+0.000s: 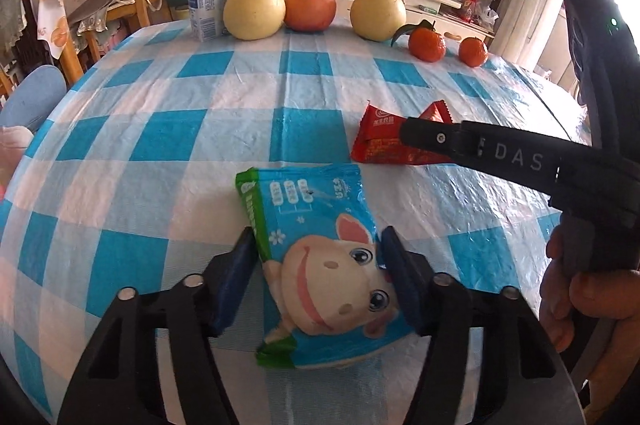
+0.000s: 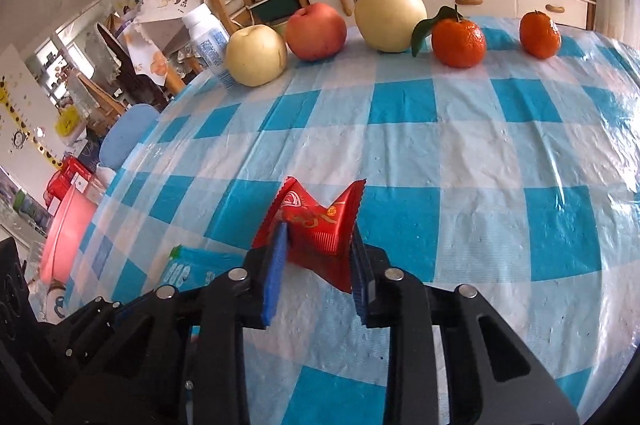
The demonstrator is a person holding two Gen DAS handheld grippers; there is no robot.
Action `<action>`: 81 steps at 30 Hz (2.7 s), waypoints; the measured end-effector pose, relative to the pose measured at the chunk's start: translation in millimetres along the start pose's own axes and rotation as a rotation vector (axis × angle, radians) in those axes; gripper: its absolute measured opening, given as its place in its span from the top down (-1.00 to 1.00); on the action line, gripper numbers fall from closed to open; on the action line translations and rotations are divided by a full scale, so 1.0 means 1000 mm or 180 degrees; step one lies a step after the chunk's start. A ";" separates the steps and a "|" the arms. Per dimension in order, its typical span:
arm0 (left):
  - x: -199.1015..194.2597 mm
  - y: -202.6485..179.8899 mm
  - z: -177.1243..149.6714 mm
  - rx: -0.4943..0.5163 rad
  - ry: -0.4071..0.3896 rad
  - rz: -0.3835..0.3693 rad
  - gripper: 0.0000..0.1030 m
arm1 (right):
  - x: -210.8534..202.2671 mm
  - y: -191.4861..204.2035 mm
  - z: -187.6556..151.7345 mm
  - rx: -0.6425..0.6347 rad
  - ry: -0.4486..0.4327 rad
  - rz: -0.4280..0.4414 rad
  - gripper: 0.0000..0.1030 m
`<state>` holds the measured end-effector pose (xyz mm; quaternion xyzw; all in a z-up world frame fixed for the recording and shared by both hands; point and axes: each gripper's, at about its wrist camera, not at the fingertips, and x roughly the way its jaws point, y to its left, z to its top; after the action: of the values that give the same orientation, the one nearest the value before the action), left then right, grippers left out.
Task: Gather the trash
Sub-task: 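Grasp the blue cow-print snack bag with the left tool while the right tool grasps the red wrapper, then carry the cow-print bag and red wrapper to the pink bucket while both tools release them inside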
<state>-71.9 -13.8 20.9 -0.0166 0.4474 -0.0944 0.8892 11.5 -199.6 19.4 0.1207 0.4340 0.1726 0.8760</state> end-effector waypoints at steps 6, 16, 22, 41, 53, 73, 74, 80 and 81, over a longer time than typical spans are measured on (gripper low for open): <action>-0.001 0.007 0.002 -0.0056 0.0007 -0.0087 0.04 | -0.002 0.000 -0.001 0.0041 -0.0044 0.0099 0.56; -0.006 0.025 0.002 -0.0178 -0.0008 -0.0169 0.12 | -0.020 -0.002 0.000 0.0050 -0.0328 -0.0041 0.71; -0.015 0.046 0.003 -0.0255 -0.0048 -0.0194 0.13 | -0.030 0.004 -0.002 0.0022 -0.0433 0.0008 0.71; -0.051 0.093 0.015 -0.0172 -0.0311 -0.0149 0.13 | -0.050 0.043 -0.029 -0.0020 -0.0501 0.0005 0.71; -0.087 0.155 0.029 -0.0299 -0.0627 0.0270 0.13 | -0.058 0.115 -0.026 -0.0320 -0.0581 0.0023 0.71; -0.131 0.264 0.025 -0.0755 -0.0882 0.0931 0.13 | -0.027 0.261 -0.018 -0.1010 -0.0438 0.0333 0.71; -0.133 0.270 0.025 -0.0794 -0.0887 0.0937 0.13 | -0.025 0.269 -0.018 -0.1050 -0.0427 0.0355 0.71; -0.144 0.297 0.019 -0.0968 -0.0925 0.1027 0.13 | -0.011 0.309 -0.016 -0.1250 -0.0370 0.0465 0.71; -0.147 0.305 0.017 -0.1026 -0.0936 0.1038 0.13 | -0.009 0.316 -0.016 -0.1280 -0.0360 0.0489 0.71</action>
<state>-96.6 311.8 112.6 -0.0992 0.3195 0.1260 0.9339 -68.8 85.6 131.1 -0.0142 0.3306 0.3149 0.8896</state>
